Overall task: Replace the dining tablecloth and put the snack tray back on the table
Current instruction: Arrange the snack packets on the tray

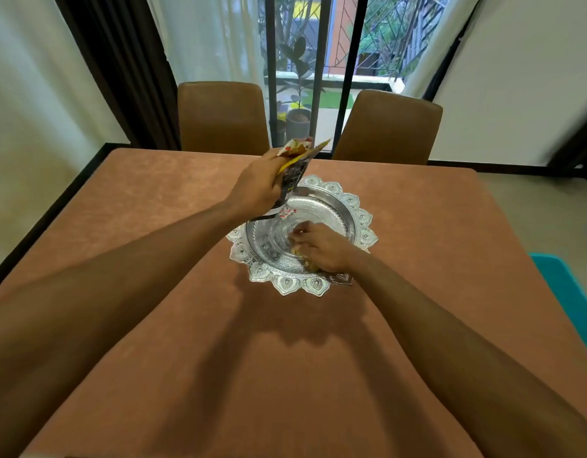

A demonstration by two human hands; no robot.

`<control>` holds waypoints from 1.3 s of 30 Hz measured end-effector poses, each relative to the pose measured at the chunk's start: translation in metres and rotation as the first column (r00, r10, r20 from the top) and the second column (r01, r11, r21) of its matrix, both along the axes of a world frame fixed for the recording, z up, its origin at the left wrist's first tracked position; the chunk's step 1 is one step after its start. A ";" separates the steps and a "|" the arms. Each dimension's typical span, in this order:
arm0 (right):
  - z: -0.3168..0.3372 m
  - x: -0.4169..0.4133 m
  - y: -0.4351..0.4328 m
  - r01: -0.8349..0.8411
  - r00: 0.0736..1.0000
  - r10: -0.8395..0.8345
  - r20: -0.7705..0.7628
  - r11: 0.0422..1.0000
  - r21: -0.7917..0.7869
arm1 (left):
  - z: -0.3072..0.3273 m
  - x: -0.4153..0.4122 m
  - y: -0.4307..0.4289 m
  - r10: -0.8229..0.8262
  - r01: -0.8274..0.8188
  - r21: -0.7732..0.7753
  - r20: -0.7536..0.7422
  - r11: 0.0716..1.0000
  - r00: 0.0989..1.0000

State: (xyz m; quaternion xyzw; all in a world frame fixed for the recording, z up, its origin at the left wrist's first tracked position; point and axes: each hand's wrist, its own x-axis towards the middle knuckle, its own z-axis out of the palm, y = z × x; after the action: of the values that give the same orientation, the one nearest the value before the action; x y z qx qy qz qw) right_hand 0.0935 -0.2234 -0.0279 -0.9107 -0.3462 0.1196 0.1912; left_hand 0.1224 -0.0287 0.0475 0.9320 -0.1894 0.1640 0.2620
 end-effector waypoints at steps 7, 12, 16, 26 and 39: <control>0.007 -0.017 -0.024 -0.003 1.000 0.000 0.023 0.994 0.109 | -0.008 0.009 -0.044 -0.135 0.116 0.325 0.035 0.938 0.990; 0.006 -0.020 -0.023 0.073 0.997 -0.073 0.000 0.997 0.005 | -0.022 0.013 -0.064 -0.156 0.112 0.631 0.015 0.768 0.988; 0.001 -0.024 -0.024 -0.059 0.998 0.057 0.024 0.997 0.054 | -0.025 0.014 -0.074 -0.146 0.087 0.707 0.022 0.702 0.989; -0.004 -0.034 -0.028 0.100 0.970 -0.082 0.227 0.993 -0.068 | -0.043 0.003 -0.067 -0.098 0.052 0.820 0.006 0.570 0.995; 0.011 -0.034 -0.037 0.055 0.996 -0.060 0.071 0.996 0.068 | -0.070 0.000 -0.049 -0.057 0.201 0.603 -0.249 0.772 0.967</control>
State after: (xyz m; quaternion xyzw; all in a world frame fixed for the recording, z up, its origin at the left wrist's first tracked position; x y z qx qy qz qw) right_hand 0.0597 -0.2600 -0.0171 -0.9172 -0.3302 0.0692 0.2119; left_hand 0.1224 -0.0774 -0.0221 0.9628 -0.2669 -0.0289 -0.0309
